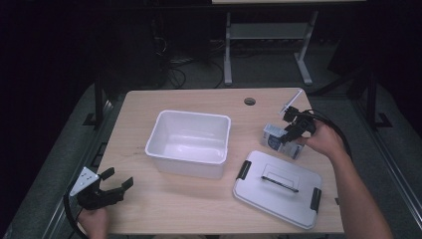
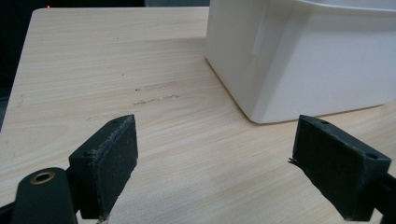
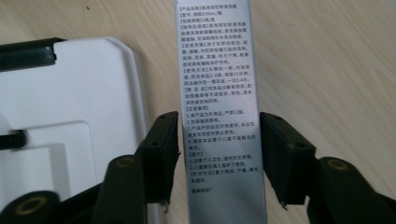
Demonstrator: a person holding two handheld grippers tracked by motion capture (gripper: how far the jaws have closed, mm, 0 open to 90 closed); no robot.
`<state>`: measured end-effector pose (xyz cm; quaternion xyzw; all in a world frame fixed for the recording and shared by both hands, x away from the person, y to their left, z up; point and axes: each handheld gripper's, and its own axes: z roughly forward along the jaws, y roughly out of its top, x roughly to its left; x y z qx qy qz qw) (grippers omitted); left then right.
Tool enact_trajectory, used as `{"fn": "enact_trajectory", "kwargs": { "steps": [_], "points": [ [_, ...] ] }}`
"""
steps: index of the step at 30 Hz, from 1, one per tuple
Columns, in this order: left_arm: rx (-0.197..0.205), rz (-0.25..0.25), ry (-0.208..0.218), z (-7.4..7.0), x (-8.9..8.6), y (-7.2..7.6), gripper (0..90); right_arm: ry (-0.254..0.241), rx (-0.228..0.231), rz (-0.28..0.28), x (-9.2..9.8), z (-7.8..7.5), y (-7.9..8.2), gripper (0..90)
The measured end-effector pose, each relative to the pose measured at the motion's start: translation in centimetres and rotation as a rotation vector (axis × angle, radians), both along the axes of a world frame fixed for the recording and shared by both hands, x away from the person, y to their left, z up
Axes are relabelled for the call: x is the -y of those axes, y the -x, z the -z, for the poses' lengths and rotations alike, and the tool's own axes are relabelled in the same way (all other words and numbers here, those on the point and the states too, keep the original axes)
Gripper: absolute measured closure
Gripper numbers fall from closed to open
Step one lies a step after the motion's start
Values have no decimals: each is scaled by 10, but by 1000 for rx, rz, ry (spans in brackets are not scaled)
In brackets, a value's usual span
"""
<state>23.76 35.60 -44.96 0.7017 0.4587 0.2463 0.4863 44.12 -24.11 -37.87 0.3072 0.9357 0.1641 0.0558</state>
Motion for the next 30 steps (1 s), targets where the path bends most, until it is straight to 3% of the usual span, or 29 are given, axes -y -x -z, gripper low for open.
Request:
{"fn": "enact_trajectory", "kwargs": {
  "steps": [22, 30],
  "points": [
    [2, -9, 13, 0, -1, 1, 132, -12, 0, -25, 2, -1, 2, 555],
    [1, -5, 9, -1, 0, 1, 132, -36, 35, -41, 4, -23, 14, 555]
  ]
}}
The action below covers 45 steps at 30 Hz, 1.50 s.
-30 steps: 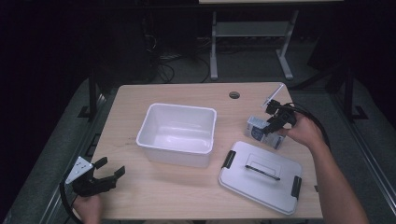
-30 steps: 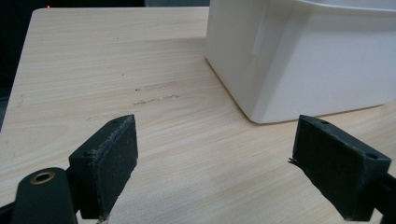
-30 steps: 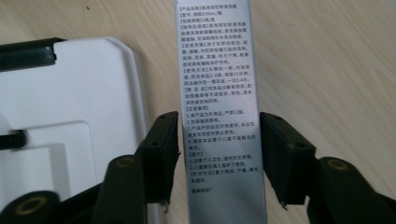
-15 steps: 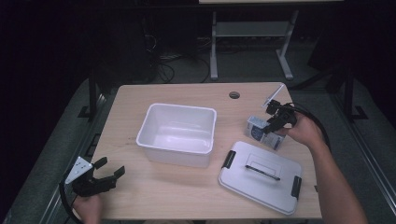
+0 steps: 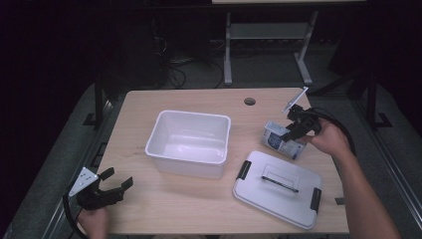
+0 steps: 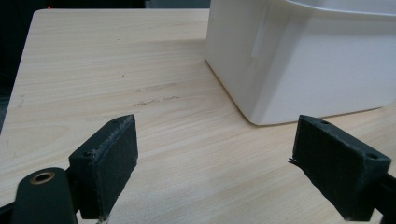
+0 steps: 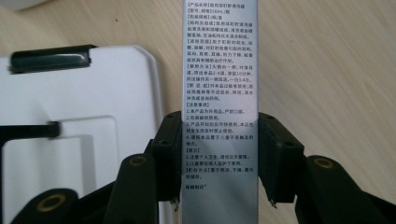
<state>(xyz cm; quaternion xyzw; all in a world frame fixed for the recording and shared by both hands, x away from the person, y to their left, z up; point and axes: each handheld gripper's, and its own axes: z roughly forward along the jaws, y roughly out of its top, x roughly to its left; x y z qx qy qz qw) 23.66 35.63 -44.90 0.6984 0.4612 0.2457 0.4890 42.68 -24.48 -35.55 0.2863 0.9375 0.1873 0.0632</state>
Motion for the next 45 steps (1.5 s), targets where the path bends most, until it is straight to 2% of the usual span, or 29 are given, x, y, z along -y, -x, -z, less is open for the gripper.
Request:
{"fn": "enact_trajectory", "kwargs": {
  "steps": [5, 19, 29, 40, 45],
  "points": [
    [7, -1, 6, -1, 0, 0, 132, -7, 20, -14, -1, -17, 13, 556],
    [9, 2, 3, -1, 0, 1, 132, -31, 15, -52, -11, -48, 43, 556],
    [11, 6, 1, -1, 1, 1, 132, -23, 19, -94, -24, -73, 65, 555],
    [14, 5, 7, -1, 1, 1, 132, -52, 14, -115, -35, -96, 79, 555],
    [11, 1, 12, -1, 1, 0, 132, -75, 15, -146, -45, -109, 87, 555]
  ]
}}
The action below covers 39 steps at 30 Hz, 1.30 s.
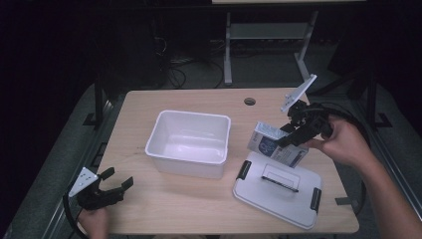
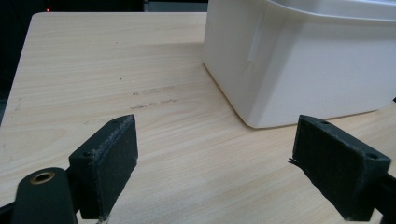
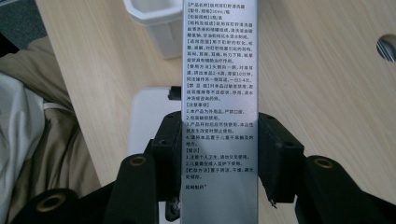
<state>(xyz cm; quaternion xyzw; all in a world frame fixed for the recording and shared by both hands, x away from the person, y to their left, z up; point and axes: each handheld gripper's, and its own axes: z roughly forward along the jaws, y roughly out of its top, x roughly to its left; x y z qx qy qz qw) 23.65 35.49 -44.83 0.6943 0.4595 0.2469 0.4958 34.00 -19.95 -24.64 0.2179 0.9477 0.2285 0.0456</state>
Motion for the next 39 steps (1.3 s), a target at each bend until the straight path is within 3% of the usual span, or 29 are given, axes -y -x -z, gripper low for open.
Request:
{"fn": "enact_trajectory", "kwargs": {
  "steps": [5, 11, 30, 39],
  "points": [
    [0, 3, 2, 0, 0, 0, 132, -4, 20, -38, -15, -10, 7, 555],
    [2, 0, 6, 0, -1, 0, 132, 1, 12, -66, -33, -13, 11, 555],
    [8, -1, 0, -1, -2, 1, 132, -29, 37, -122, -78, -31, 6, 555],
    [8, -5, 5, -1, -2, 1, 132, -24, 34, -147, -105, -31, 4, 555]
  ]
}}
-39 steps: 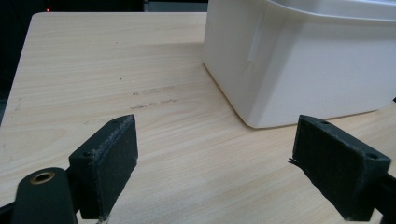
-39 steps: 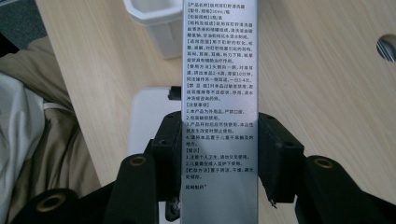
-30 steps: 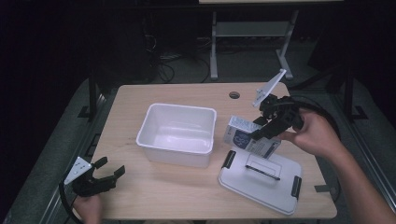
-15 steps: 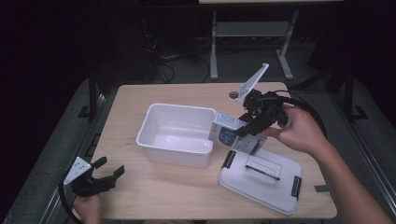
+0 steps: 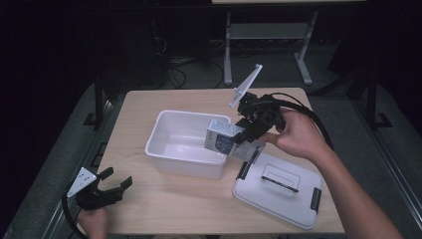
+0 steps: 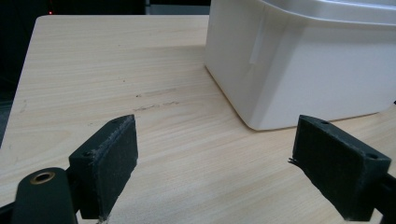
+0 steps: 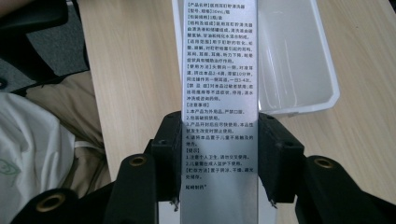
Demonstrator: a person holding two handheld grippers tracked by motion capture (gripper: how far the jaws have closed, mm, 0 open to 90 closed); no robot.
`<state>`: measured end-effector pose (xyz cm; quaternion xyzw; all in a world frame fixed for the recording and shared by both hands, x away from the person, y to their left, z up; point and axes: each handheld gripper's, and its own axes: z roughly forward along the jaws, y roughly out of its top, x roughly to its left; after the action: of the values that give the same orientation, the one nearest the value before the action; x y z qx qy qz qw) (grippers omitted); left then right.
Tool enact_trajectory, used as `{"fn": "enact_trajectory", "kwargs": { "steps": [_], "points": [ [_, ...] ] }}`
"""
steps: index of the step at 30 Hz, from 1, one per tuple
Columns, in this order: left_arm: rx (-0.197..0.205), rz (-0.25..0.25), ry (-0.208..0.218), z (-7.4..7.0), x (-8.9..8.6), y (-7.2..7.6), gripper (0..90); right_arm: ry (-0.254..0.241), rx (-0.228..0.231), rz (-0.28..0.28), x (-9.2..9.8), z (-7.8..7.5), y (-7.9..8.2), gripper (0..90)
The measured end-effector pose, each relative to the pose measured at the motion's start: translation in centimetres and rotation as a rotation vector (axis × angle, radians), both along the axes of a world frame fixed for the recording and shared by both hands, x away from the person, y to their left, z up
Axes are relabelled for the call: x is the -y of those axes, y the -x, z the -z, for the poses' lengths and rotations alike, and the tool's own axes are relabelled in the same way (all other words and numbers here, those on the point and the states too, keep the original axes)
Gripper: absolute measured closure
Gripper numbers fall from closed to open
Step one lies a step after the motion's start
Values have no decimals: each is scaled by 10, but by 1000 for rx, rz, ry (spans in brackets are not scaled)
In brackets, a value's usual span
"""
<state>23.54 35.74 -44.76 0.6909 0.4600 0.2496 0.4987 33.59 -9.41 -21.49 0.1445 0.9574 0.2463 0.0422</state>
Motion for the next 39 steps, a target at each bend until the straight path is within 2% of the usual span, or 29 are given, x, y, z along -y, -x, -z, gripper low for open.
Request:
{"fn": "enact_trajectory", "kwargs": {
  "steps": [10, 22, 30, 39],
  "points": [
    [1, -2, 0, 0, -1, 0, 132, 10, 22, -15, -24, -4, -7, 555],
    [0, 0, -2, 0, -2, 0, 132, 9, 25, -33, -45, -8, -12, 554],
    [3, -3, 4, 0, -2, 0, 132, 23, 30, -52, -61, -3, -15, 554],
    [4, -3, 6, 0, -2, 0, 132, 23, 16, -59, -71, 4, -20, 554]
  ]
}}
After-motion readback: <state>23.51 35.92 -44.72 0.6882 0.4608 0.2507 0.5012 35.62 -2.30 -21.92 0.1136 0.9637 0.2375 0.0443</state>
